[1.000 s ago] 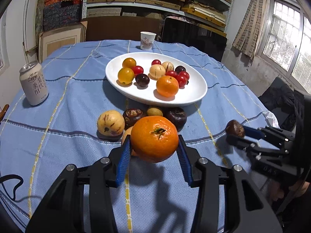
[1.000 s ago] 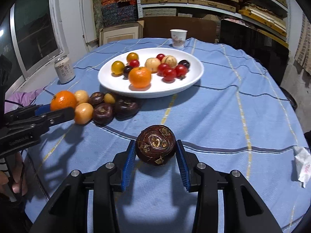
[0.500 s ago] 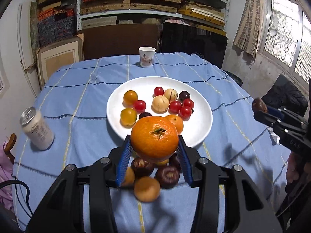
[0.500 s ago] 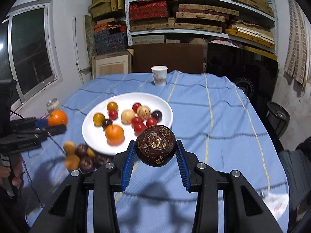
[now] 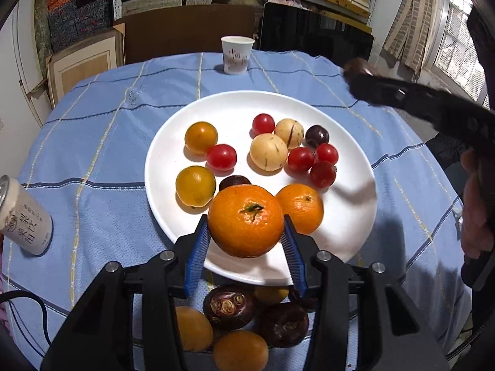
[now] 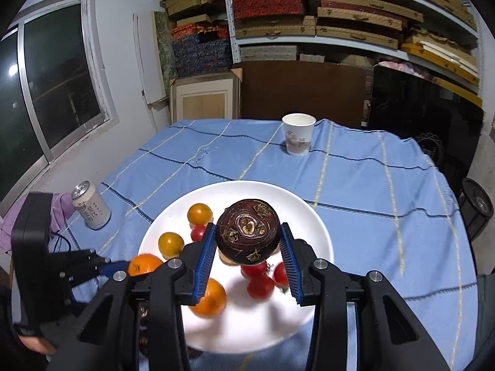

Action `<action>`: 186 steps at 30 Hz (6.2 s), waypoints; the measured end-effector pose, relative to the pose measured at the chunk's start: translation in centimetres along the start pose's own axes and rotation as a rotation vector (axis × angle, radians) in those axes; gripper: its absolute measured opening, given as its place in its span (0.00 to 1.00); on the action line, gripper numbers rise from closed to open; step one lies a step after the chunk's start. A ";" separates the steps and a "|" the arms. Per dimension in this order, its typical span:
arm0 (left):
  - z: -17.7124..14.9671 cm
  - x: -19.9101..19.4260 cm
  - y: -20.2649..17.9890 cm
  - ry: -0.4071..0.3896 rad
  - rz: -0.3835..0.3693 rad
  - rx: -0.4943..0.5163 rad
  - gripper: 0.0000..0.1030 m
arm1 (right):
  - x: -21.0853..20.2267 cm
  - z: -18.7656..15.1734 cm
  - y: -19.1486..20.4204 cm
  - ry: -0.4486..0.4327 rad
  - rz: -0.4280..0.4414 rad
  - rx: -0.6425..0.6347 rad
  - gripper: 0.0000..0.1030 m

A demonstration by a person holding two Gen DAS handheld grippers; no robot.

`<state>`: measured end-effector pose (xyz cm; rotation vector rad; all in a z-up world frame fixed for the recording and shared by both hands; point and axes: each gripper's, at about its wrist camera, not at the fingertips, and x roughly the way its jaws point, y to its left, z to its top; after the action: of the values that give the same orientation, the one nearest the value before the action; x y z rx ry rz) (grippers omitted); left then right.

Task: Organize fruits
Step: 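Carry the mandarin and plum over the white plate and open both tools, then grasp a pale orange round fruit with the left tool while the right tool grasps a dark plum, then carry the pale orange fruit and plum onto the white plate and open both tools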

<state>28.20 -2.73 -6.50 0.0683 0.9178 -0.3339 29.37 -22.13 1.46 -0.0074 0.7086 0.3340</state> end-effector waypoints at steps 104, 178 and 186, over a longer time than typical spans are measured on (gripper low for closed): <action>-11.1 -6.1 4.4 -0.113 -0.053 -0.094 0.41 | -0.3 -14.7 10.9 0.199 0.159 -0.189 0.41; 3.3 -3.9 1.3 -0.144 0.032 -0.015 0.85 | -2.6 -8.4 0.8 0.029 -0.022 -0.055 0.59; -5.4 -6.6 2.6 -0.122 0.055 -0.019 0.86 | -4.2 -13.9 4.7 0.096 0.058 -0.053 0.59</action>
<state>21.10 2.47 -4.79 0.0546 0.7968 -0.2755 16.09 -20.59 -5.93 -0.0540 0.7955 0.4101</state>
